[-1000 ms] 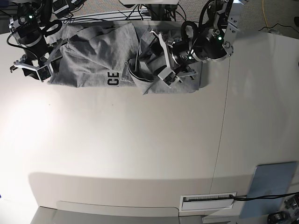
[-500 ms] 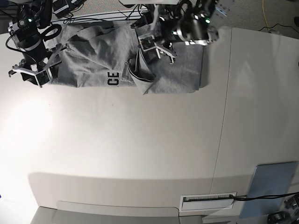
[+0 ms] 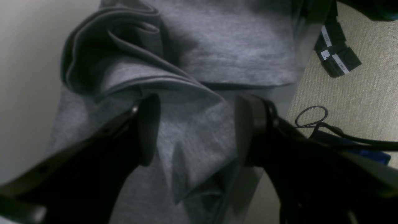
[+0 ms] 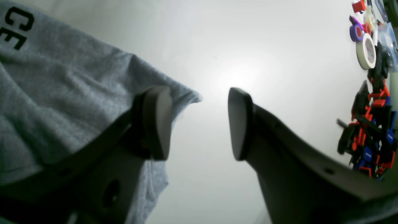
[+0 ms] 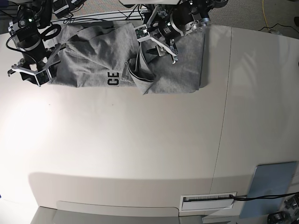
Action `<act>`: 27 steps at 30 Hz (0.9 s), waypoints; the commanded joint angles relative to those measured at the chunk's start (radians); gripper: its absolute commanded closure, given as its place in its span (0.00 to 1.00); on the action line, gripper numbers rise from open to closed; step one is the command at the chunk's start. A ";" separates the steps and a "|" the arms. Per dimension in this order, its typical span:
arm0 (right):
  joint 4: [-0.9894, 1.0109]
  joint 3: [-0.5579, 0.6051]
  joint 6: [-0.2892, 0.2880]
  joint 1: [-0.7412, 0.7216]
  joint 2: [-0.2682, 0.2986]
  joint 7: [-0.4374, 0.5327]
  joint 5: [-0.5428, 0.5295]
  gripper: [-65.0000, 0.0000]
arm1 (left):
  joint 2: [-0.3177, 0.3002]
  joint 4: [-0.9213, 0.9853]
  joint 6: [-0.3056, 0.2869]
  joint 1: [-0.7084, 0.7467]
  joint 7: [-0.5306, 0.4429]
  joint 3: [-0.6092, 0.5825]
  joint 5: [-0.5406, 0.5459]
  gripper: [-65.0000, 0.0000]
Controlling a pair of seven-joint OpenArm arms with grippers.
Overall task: Fold the T-shirt properly
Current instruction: 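Move the right gripper to the middle of the strip and grasp it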
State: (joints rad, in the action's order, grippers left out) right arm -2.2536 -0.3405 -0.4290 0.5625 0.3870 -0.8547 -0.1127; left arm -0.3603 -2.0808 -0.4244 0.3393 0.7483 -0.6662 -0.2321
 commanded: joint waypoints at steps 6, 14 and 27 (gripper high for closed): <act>-0.016 -0.008 0.009 0.000 0.012 0.006 0.001 0.55 | -0.037 -0.015 -0.040 0.006 -0.008 -0.003 0.010 0.58; -0.017 -0.008 -0.050 0.041 0.008 -0.092 -0.285 0.55 | -0.042 -0.016 0.154 -0.011 -0.010 0.019 -0.004 0.65; 0.000 0.040 -0.192 0.155 -0.230 -0.224 -0.684 0.55 | -0.042 -0.016 0.046 -0.051 -0.074 0.604 0.549 0.64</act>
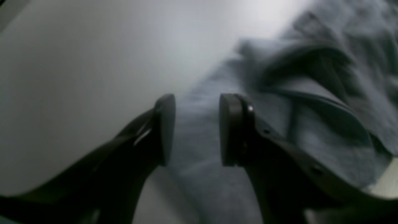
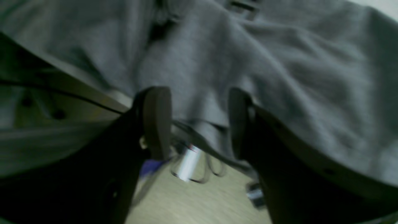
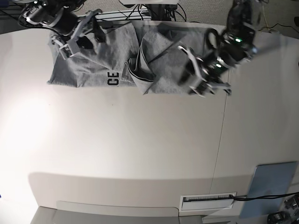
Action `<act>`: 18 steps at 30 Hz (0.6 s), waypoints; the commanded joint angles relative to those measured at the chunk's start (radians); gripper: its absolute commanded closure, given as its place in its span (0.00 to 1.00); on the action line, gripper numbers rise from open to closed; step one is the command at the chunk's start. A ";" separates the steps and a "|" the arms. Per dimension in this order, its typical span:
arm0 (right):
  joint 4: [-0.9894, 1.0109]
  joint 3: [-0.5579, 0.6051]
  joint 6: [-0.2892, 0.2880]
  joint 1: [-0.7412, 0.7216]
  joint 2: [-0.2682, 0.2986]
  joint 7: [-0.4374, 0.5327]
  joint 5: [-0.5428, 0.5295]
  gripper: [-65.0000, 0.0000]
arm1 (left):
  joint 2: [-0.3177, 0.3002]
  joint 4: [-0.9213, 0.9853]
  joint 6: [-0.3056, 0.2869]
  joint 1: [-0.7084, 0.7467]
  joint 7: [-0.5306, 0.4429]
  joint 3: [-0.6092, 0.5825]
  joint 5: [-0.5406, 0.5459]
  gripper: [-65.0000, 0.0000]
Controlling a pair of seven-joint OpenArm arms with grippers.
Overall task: Fold the T-shirt properly
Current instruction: 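Move the right gripper to the middle of the strip and grasp it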
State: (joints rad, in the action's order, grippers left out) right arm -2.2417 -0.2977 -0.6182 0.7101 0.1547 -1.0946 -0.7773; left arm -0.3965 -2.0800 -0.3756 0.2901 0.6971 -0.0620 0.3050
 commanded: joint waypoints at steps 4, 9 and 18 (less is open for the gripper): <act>0.060 0.122 -0.003 0.007 -0.053 0.024 -0.019 0.55 | -0.005 -0.016 -0.069 -0.002 0.013 0.118 0.079 0.64; 0.137 0.281 0.033 0.007 -0.063 0.157 0.085 0.55 | -0.005 -0.016 -0.097 -0.001 0.028 0.177 0.085 0.64; 0.197 0.443 0.138 -0.013 -0.078 0.293 0.264 0.55 | -0.006 -0.016 -0.097 0.001 0.028 0.183 0.081 0.64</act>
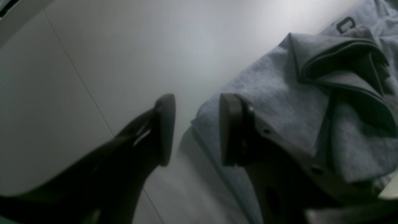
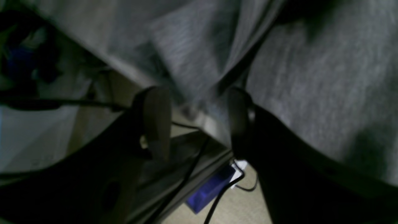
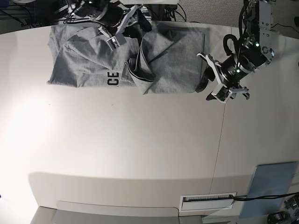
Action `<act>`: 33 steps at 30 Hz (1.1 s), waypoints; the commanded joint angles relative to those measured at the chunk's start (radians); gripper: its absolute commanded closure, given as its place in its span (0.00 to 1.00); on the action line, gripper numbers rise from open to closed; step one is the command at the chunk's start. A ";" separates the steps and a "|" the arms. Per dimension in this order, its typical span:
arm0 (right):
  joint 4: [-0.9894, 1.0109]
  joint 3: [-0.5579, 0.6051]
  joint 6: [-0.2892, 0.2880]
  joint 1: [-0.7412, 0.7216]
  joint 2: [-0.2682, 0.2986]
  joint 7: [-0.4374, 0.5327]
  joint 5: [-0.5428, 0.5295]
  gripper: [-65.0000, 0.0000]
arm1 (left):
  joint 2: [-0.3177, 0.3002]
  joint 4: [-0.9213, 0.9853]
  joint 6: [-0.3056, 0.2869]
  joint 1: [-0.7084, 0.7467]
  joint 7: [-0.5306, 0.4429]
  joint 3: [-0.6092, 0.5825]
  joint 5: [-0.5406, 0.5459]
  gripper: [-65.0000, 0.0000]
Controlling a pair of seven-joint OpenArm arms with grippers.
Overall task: Fold the T-shirt properly
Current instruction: 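Move the right gripper to the middle of the strip and grasp it, then fold the strip's middle over with the right gripper toward the left gripper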
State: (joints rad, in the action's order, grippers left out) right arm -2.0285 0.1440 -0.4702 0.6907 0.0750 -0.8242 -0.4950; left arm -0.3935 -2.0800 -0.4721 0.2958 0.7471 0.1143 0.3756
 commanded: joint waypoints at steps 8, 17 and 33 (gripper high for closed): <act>0.046 0.058 0.065 -0.011 0.002 0.106 0.025 0.55 | -0.008 -0.016 -0.001 0.005 -0.021 0.007 0.010 0.64; 0.148 0.058 -0.004 -0.102 0.002 0.092 -0.026 0.55 | -0.008 -0.016 0.000 0.006 -0.021 0.007 0.010 0.64; 0.178 0.103 -0.023 -0.193 0.002 0.039 -0.054 0.91 | -0.009 -0.016 0.000 0.006 -0.003 0.007 -0.018 0.64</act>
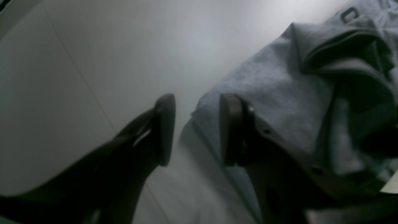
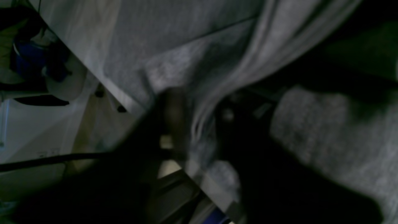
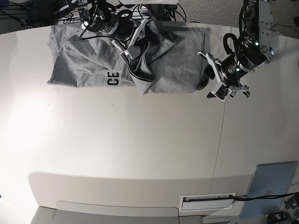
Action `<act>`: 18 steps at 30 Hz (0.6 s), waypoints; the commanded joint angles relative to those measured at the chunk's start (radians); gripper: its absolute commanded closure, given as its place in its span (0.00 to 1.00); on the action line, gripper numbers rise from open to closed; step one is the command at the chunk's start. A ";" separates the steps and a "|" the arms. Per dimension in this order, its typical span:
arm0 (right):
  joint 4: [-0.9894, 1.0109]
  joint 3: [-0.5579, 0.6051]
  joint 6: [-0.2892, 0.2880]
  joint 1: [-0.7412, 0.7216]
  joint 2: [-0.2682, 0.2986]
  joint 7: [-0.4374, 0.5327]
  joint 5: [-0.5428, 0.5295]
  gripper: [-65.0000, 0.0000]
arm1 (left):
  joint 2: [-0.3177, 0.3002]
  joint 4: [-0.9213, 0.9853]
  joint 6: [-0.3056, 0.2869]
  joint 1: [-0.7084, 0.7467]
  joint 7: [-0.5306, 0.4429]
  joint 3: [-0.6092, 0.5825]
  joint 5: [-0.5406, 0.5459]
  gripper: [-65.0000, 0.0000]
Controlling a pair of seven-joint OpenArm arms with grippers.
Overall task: Fold the T-shirt properly
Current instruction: 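Fold the strip's middle over with the right gripper toward the left gripper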
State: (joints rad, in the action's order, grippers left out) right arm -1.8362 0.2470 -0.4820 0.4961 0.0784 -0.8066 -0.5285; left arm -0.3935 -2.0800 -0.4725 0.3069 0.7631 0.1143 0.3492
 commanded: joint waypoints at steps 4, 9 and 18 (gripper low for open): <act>-0.049 0.000 -0.011 0.002 -0.001 -0.023 0.006 1.00 | -0.009 -0.016 0.003 -0.005 -0.019 0.007 -0.054 0.64; -0.213 0.000 0.012 0.021 -0.001 -0.113 0.133 1.00 | -0.009 -0.016 0.003 -0.005 -0.019 0.007 -0.058 0.64; -0.367 0.000 0.062 0.027 -0.001 -0.250 0.418 1.00 | -0.008 -0.016 0.003 -0.005 -0.023 0.007 -0.058 0.64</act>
State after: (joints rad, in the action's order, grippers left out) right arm -2.1864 0.2462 -0.4187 0.5220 0.0795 -1.0725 -0.1009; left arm -0.3935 -2.0800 -0.4721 0.3069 0.7624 0.1143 0.2810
